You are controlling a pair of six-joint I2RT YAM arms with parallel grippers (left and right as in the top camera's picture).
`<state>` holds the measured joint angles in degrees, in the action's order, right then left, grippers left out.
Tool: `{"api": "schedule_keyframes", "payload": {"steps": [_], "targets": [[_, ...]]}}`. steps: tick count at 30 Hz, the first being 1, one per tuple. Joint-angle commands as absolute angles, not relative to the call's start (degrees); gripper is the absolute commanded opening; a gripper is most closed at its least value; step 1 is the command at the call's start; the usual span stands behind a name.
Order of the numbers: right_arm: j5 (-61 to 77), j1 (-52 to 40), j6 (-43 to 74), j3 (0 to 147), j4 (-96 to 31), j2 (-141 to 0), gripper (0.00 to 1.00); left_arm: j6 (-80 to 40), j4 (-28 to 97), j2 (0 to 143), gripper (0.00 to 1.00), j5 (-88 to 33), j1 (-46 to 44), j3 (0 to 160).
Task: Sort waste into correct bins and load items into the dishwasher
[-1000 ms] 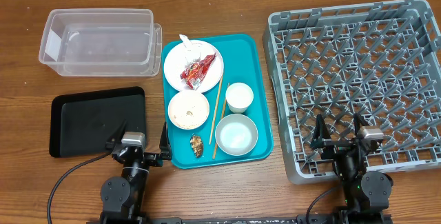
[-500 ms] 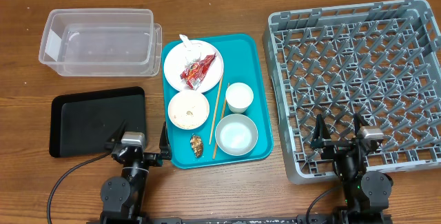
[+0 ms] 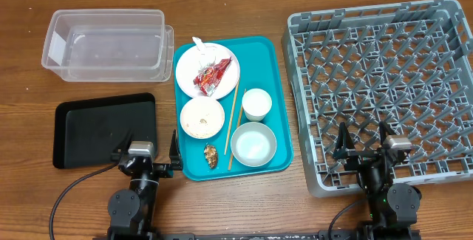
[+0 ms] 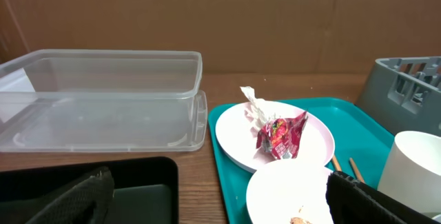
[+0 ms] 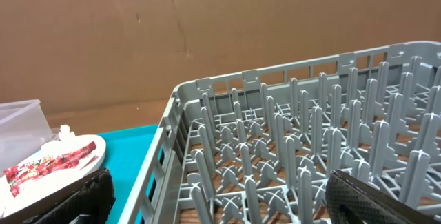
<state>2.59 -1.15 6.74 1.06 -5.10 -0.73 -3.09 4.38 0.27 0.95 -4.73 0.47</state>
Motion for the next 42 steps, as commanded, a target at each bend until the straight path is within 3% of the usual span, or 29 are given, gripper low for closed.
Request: {"api": "schedule_keyframes", "payload": {"steps": [1,11,21,26,35,42], "targets": [[2.68,-0.95,9.26,0.49,-4.67,-0.16,1.0,-5.41,4.23,0.3,1.0,1.45,-4.4,0.27],[1.98,-0.93,9.23,9.76,-17.28,-0.51,1.0,-5.08,4.36,6.63,1.0,5.91,-4.4,6.07],[0.95,-0.93,9.28,24.34,-26.81,-14.35,1.0,-3.14,4.97,38.92,1.0,5.45,-4.45,26.06],[1.39,-0.93,11.79,31.83,-28.23,-26.72,1.0,-1.13,13.37,57.47,1.0,-0.12,-4.47,43.03],[1.98,-0.89,12.01,50.0,-41.76,-49.41,1.0,-1.28,43.79,79.35,1.0,-4.05,-4.49,71.24],[1.67,-0.89,12.05,53.67,-43.9,-59.13,1.0,-2.0,39.62,82.24,1.0,-7.38,-4.51,72.34]]}}
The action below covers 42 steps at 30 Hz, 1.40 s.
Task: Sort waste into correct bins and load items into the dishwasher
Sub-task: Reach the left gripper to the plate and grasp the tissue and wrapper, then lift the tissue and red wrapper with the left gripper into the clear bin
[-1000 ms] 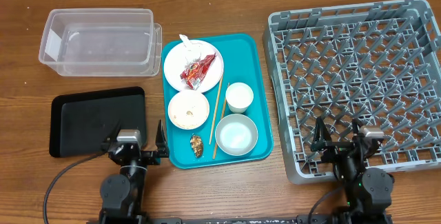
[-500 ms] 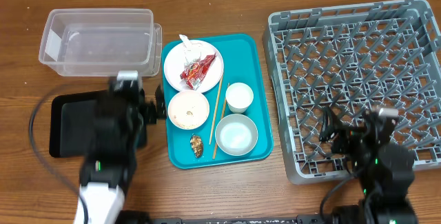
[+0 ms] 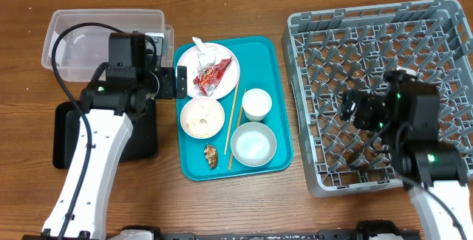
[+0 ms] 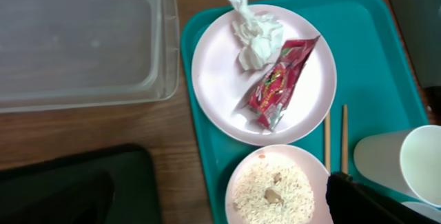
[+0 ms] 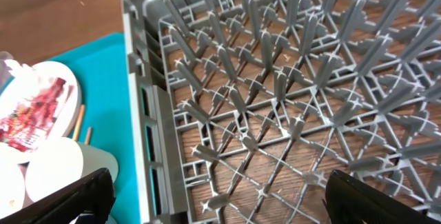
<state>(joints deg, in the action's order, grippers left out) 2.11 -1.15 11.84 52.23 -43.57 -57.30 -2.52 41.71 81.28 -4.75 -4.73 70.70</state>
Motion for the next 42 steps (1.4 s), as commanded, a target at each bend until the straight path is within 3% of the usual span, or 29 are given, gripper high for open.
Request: {"api": "schedule_keyframes", "payload": {"steps": [1,13,24,30,34,40,42], "targets": [[2.31,-0.89,12.05,53.67,-44.18,-59.9,1.0,-3.01,37.04,82.72,1.0,-7.35,-4.51,72.34],[3.11,-0.89,12.08,53.67,-44.58,-60.4,1.0,-6.02,12.67,98.39,0.99,-7.11,-8.36,72.34],[3.11,-0.89,12.08,53.67,-46.44,-60.4,1.0,-6.02,1.74,113.23,0.89,-7.09,-10.02,72.34],[3.14,-0.89,12.1,53.67,-46.89,-60.4,1.0,-6.72,1.85,117.73,0.77,-8.12,-10.39,72.34],[3.14,-0.89,12.1,53.67,-46.89,-60.4,1.0,-6.7,1.85,118.24,0.57,-9.17,-10.59,72.34],[3.14,-0.89,12.27,53.67,-46.96,-60.4,1.0,-6.7,1.41,118.24,0.08,-9.3,-10.57,72.34],[3.14,-0.89,12.27,53.67,-47.05,-60.4,1.0,-6.9,1.26,117.99,0.04,-9.32,-10.57,72.64]]}}
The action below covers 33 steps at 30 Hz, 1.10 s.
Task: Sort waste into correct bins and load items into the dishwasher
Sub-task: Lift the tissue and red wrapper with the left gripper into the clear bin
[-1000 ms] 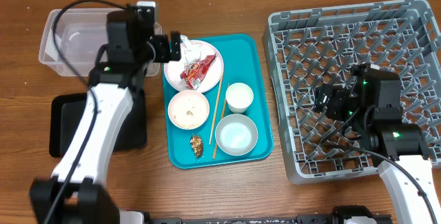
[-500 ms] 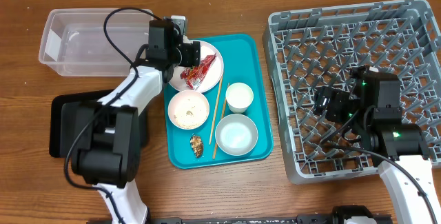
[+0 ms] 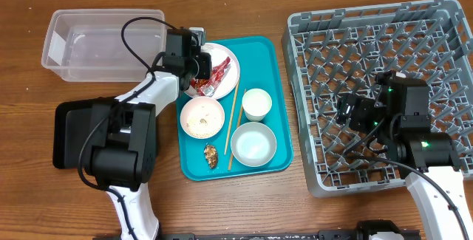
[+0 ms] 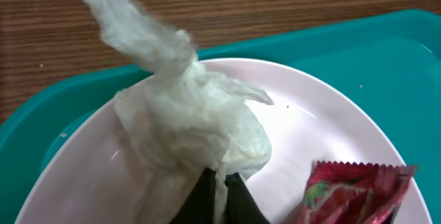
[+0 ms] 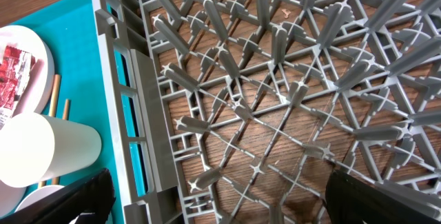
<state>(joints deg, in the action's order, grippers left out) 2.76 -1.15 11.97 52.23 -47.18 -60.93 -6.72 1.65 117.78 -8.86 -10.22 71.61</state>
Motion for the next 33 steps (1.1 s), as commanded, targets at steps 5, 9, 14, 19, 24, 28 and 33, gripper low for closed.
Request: {"api": "schedule_keyframes", "payload": {"steps": [5,9,14,19,24,28,33], "targets": [[3.11,-0.89,12.27,53.67,-47.09,-60.4,1.0,-6.92,1.48,114.83,0.04,-10.41,-10.52,74.39],[3.11,-0.89,12.27,53.67,-47.09,-60.4,1.0,-6.87,1.45,109.06,0.04,-9.8,-10.5,75.26],[3.11,-0.89,12.27,53.67,-47.07,-60.4,1.0,-6.87,2.9,101.3,0.04,-2.55,-9.19,75.29],[3.11,-0.89,12.27,53.67,-47.07,-60.4,1.0,-6.85,4.78,98.61,0.07,4.6,-6.11,75.29],[3.14,-0.89,12.27,53.67,-47.09,-60.4,1.0,-6.87,8.91,100.22,0.08,5.1,-1.48,75.2],[3.14,-0.89,12.27,53.65,-47.09,-60.4,1.0,-6.9,10.04,102.78,0.09,5.06,1.08,75.2],[3.11,-0.89,12.27,53.67,-47.09,-60.4,1.0,-6.87,9.85,104.12,0.52,4.84,2.09,75.22]]}}
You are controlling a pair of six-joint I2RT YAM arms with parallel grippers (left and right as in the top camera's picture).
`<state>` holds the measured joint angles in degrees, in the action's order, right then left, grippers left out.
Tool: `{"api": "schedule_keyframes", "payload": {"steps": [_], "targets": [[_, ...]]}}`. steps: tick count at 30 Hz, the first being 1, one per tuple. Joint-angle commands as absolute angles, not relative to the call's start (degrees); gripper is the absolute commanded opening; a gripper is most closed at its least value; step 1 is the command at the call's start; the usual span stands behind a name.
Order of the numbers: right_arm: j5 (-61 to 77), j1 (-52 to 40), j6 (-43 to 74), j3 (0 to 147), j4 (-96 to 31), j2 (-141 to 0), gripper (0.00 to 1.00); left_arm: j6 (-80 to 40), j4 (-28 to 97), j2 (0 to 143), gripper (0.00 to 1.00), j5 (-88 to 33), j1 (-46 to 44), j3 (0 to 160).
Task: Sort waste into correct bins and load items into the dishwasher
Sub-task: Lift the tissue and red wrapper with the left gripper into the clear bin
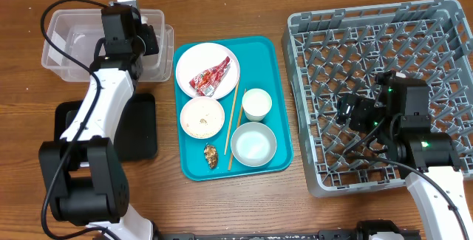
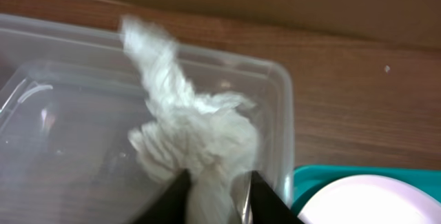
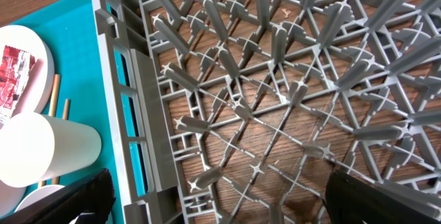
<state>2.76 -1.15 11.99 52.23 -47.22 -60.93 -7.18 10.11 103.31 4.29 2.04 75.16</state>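
A crumpled white tissue [image 2: 193, 134] hangs over the clear plastic bin [image 2: 55, 114] between the fingers of my left gripper [image 2: 217, 196], whose jaws stand apart around it. Seen from overhead, the left gripper [image 1: 145, 42] is over the right end of the clear bin [image 1: 74, 48]. A red wrapper [image 1: 211, 77] lies on the white plate [image 1: 194, 59] on the teal tray [image 1: 277, 85]. My right gripper [image 3: 220, 203] hovers open and empty over the grey dishwasher rack [image 3: 275, 79].
The teal tray also carries a bowl of rice leftovers [image 1: 202, 117], a white cup [image 1: 256, 104], an empty bowl [image 1: 253, 143], chopsticks [image 1: 235, 122] and a brown scrap [image 1: 211, 155]. A black tray [image 1: 140, 129] lies left of it, partly under my left arm.
My left gripper has moved from the plate to over the clear bin, with the tissue in it. Its jaws now stand wider apart. The plate holds only the wrapper. The right arm has not moved.
Both arms were low at the table's front edge, grippers open. Then the left was above the plate and the right over the rack. Then the left was shut on the tissue on the plate. Now the tissue is over the clear bin.
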Motion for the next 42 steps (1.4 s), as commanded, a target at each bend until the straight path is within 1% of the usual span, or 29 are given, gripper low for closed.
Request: {"api": "schedule_keyframes", "payload": {"steps": [1,3,5,10,13,16,20,22,30,36,37,38,40,41,42], "targets": [[3.11,-0.89,12.27,53.67,-47.09,-60.4,1.0,-6.87,9.61,104.03,0.58,4.82,2.09,75.29],[3.11,-0.89,12.27,53.65,-47.09,-60.4,1.0,-6.85,9.39,103.79,0.6,4.16,1.83,75.53],[3.11,-0.89,12.27,53.65,-47.11,-60.4,1.0,-6.85,9.19,103.24,0.61,1.37,1.41,75.68],[3.11,-0.89,12.27,53.67,-47.16,-60.4,1.0,-4.56,9.47,102.06,0.61,-14.66,-0.58,75.68],[3.11,-0.89,12.27,53.65,-47.31,-60.4,1.0,-0.8,11.35,102.37,0.66,-19.7,-2.61,75.66],[3.11,-0.89,12.27,53.67,-47.62,-60.4,1.0,5.32,15.22,102.91,0.71,-19.31,-5.19,75.64],[3.11,-0.89,12.27,53.65,-48.05,-60.4,1.0,14.13,20.14,104.64,0.72,-18.87,-8.4,75.59],[3.11,-0.89,12.27,53.65,-48.18,-60.4,1.0,16.19,21.52,105.56,0.72,-18.41,-9.39,75.59],[3.11,-0.89,12.27,53.65,-48.45,-60.4,1.0,16.78,22.24,111.37,0.75,-13.72,-11.51,75.59],[3.11,-0.89,12.27,53.65,-48.49,-60.4,1.0,16.75,22.5,116.01,0.73,-13.1,-11.66,75.59],[3.11,-0.89,12.27,53.65,-48.49,-60.4,1.0,16.75,22.55,116.68,0.7,-13.1,-11.66,75.59],[3.11,-0.89,12.27,53.65,-48.51,-60.4,1.0,16.73,22.52,117.14,0.64,-13.1,-11.66,75.59],[3.11,-0.89,12.27,53.65,-48.53,-60.4,1.0,16.75,22.41,117.58,0.38,-13.06,-11.66,75.59],[3.11,-0.89,12.27,53.65,-48.58,-60.4,1.0,16.75,22.09,117.58,0.2,-12.71,-11.66,75.61],[3.11,-0.89,12.27,53.65,-48.6,-60.4,1.0,16.71,21.76,117.43,0.04,-11.97,-11.66,75.75]]}}
